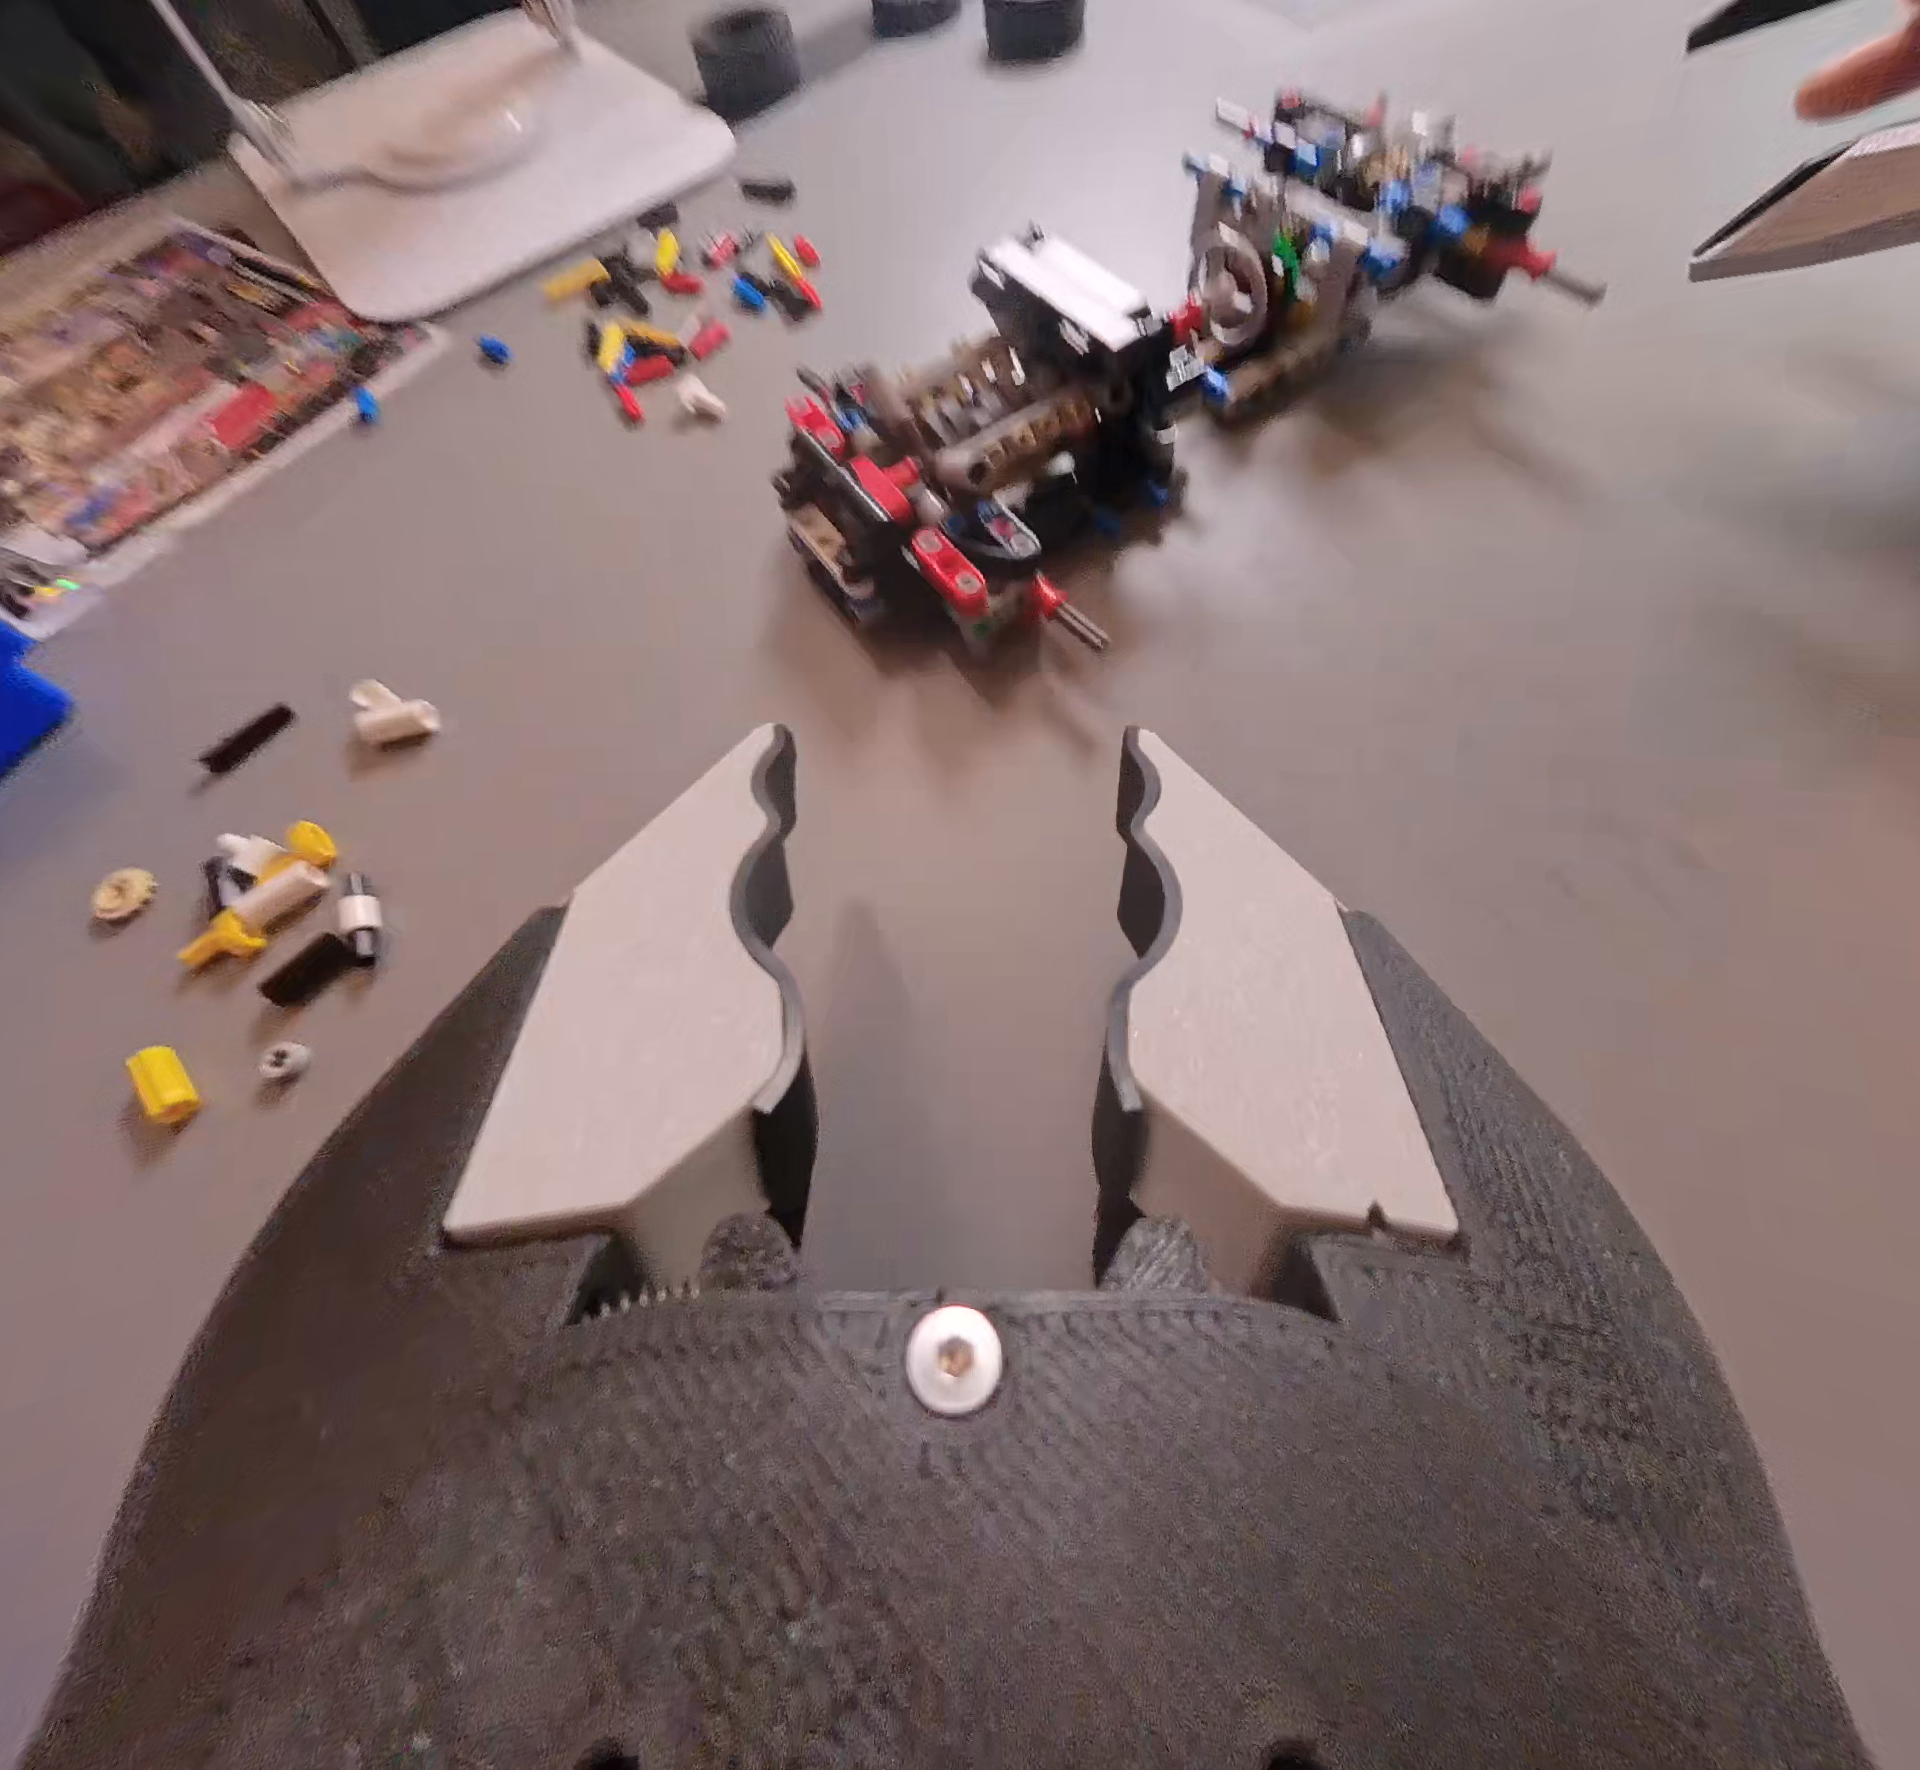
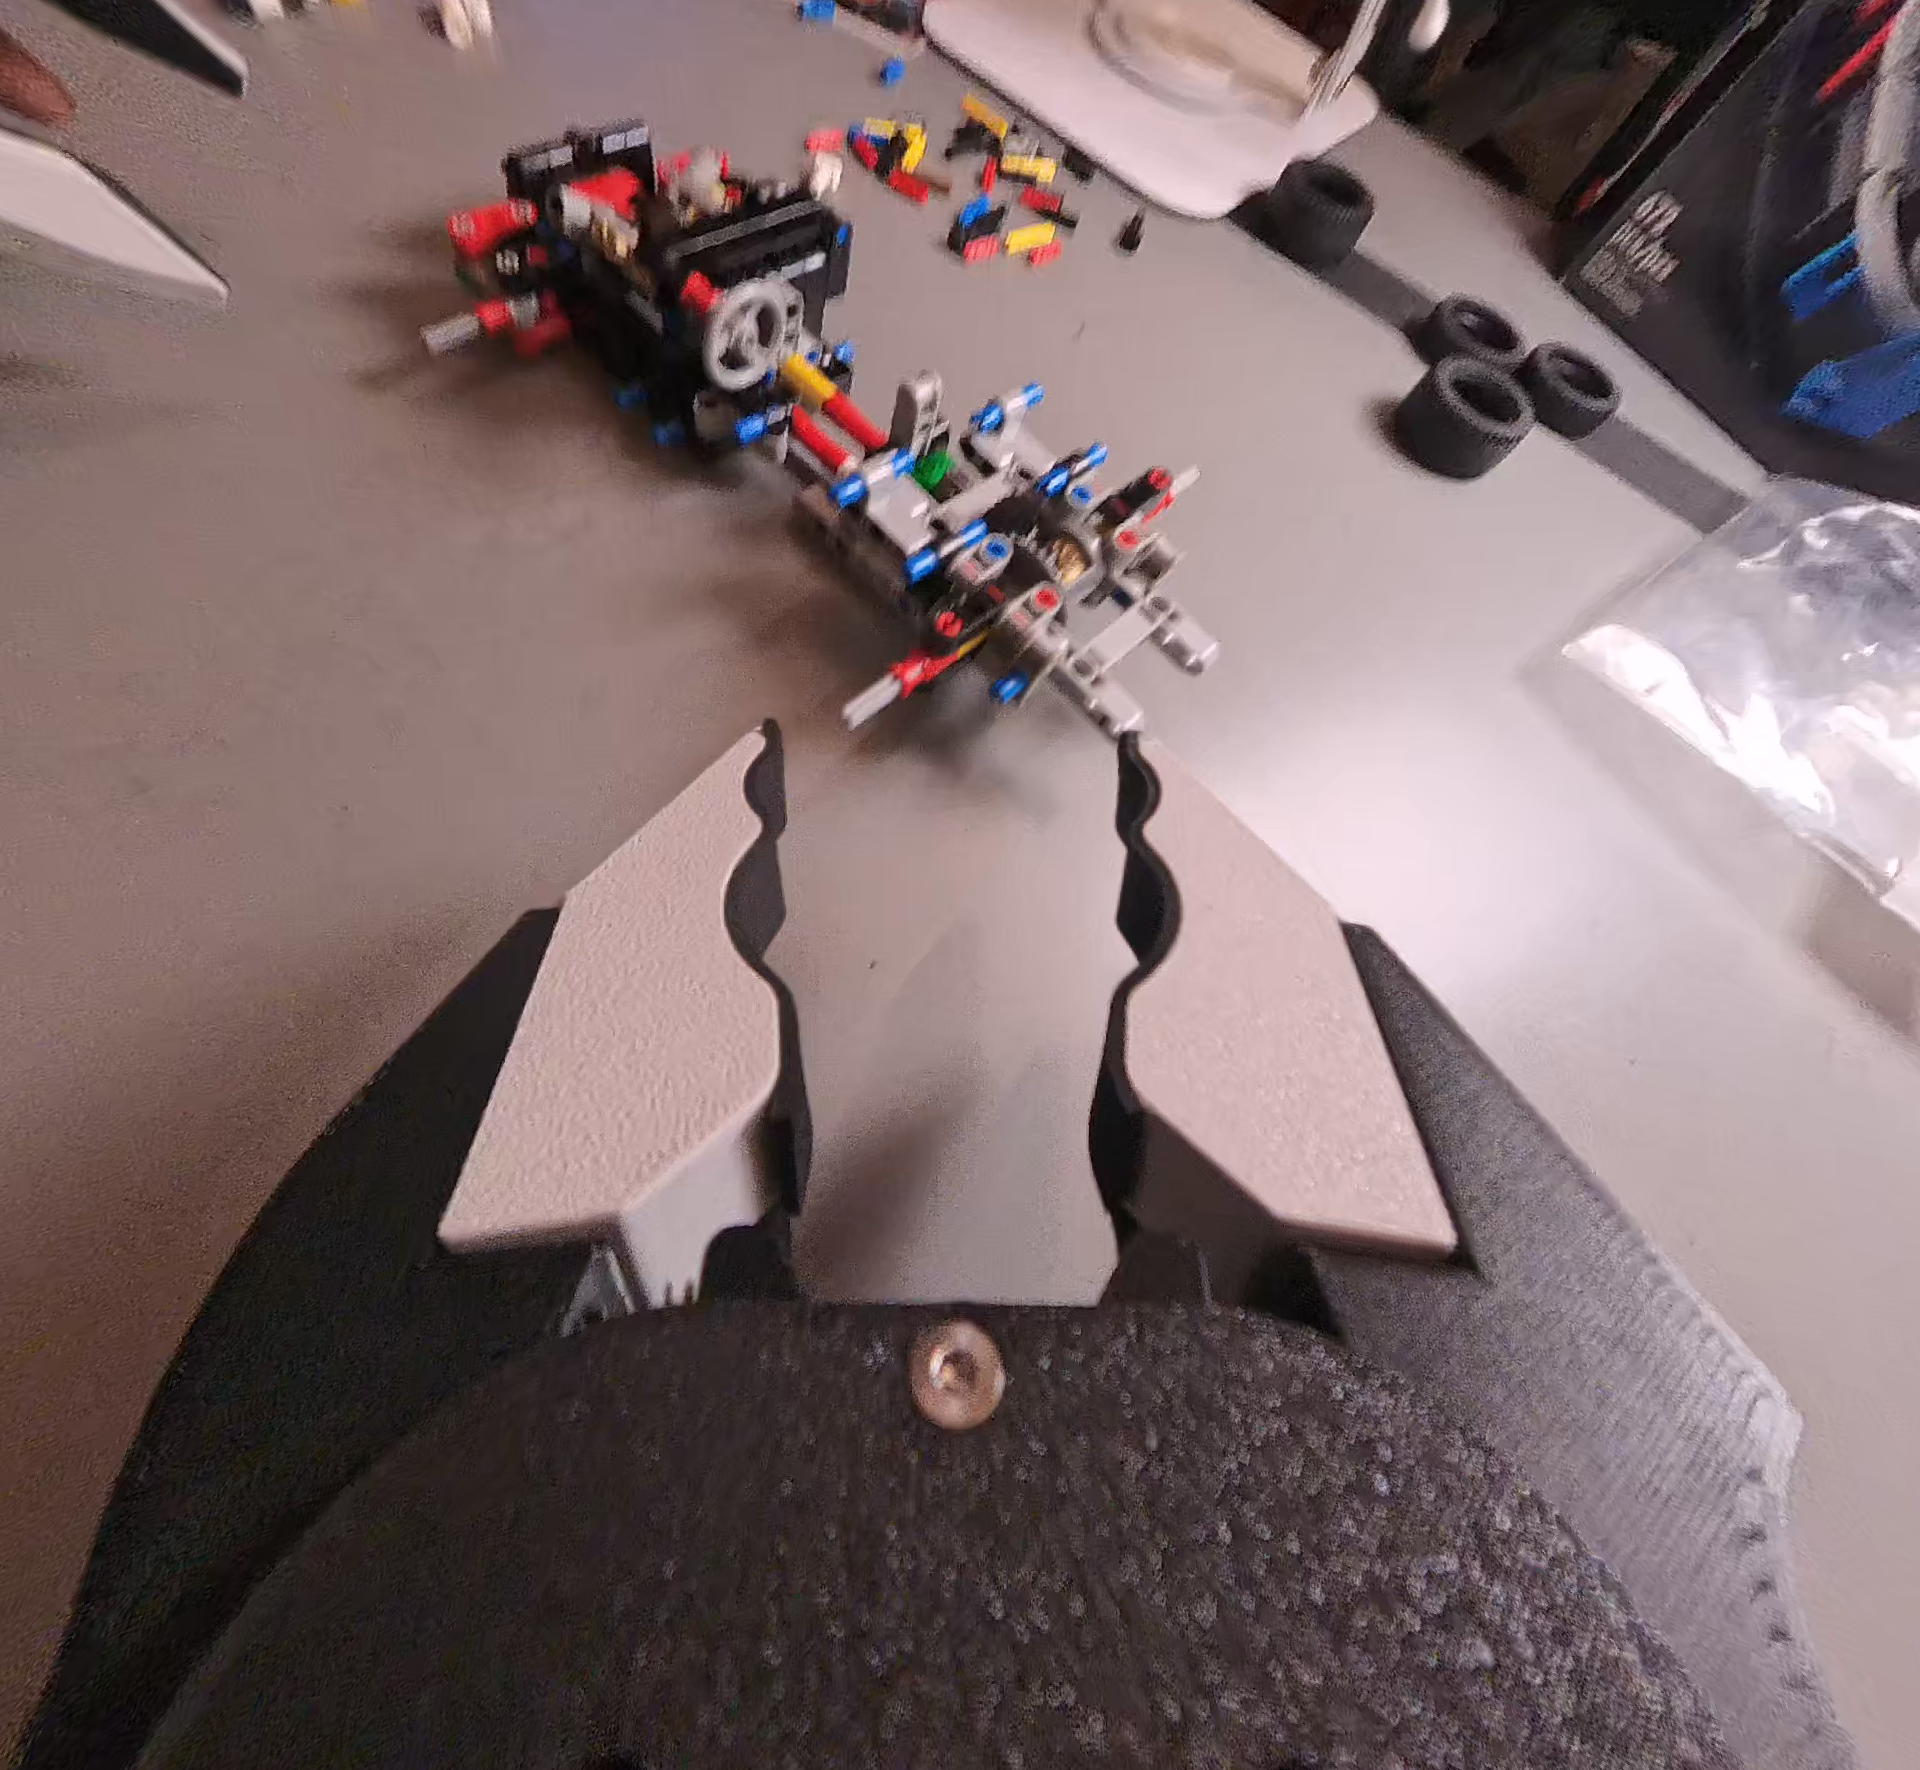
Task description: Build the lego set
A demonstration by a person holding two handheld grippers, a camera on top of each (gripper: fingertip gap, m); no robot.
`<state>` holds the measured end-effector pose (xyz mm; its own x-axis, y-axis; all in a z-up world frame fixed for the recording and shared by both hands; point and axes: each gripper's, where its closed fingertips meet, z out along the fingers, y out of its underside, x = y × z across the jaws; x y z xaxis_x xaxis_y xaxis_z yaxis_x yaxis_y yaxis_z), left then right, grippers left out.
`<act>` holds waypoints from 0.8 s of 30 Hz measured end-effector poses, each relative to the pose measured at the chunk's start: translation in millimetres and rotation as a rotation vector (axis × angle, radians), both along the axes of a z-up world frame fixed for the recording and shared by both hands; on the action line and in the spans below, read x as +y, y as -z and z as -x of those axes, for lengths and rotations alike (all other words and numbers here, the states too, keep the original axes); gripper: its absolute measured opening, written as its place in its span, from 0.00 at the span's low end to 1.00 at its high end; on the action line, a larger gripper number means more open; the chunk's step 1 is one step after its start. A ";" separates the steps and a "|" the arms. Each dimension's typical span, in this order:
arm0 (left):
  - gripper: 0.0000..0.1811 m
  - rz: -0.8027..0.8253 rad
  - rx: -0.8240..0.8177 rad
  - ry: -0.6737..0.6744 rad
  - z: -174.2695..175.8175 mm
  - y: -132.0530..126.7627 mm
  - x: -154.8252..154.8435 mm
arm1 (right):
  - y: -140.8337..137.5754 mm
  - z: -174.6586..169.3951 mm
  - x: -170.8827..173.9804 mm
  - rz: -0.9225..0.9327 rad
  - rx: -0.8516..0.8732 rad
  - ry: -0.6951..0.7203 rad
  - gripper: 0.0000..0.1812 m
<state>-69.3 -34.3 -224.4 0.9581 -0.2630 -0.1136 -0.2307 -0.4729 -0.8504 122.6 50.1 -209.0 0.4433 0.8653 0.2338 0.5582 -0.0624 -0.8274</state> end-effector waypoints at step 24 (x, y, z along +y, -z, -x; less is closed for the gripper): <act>0.34 -0.019 0.020 0.029 -7.9 2.2 3.2 | 10.1 -5.2 -5.9 0.023 -0.017 0.012 0.32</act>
<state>-61.4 -31.1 -226.6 0.9476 -0.2881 -0.1380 -0.2610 -0.4495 -0.8543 127.8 44.2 -219.1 0.4500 0.8651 0.2218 0.5713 -0.0879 -0.8160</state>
